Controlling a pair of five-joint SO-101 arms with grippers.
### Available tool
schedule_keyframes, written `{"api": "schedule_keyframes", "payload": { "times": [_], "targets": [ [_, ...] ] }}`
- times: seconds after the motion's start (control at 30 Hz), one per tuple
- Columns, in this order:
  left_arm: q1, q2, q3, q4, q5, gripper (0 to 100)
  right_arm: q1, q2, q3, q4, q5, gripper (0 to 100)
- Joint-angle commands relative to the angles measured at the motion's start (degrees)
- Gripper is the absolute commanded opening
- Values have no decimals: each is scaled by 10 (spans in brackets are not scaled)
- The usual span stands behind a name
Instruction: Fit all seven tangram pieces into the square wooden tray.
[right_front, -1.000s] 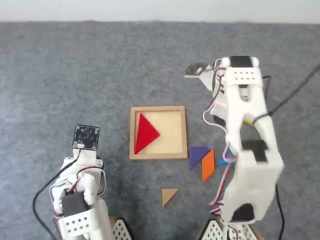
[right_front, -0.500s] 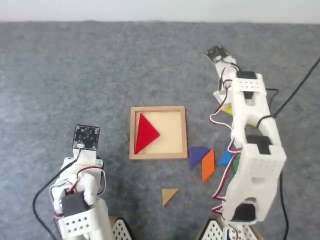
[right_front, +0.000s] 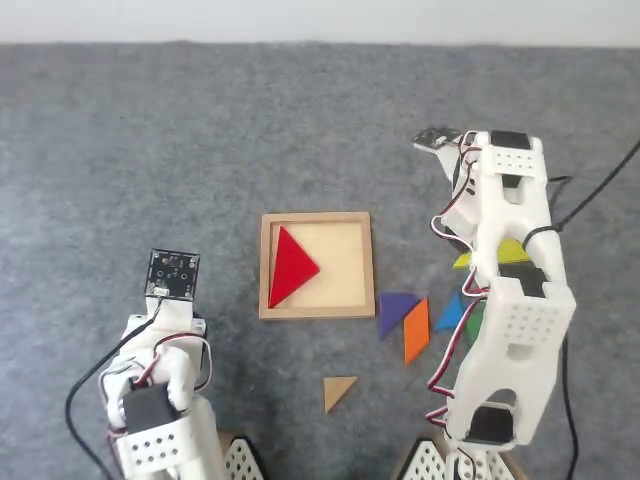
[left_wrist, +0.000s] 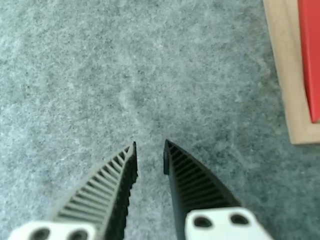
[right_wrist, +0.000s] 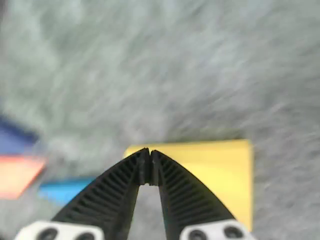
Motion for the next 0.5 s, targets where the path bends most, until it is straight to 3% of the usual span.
{"api": "schedule_keyframes", "payload": {
  "times": [0.0, 0.27, 0.47],
  "targets": [
    [2, -6, -5, 4, 4, 87, -7, -40, -33, 75, 46, 7],
    [2, -6, -5, 4, 4, 87, 38, -329, -9, 109, 34, 7],
    [2, -6, -5, 4, 4, 87, 140, -451, 183, 66, 17, 7]
  ]
}}
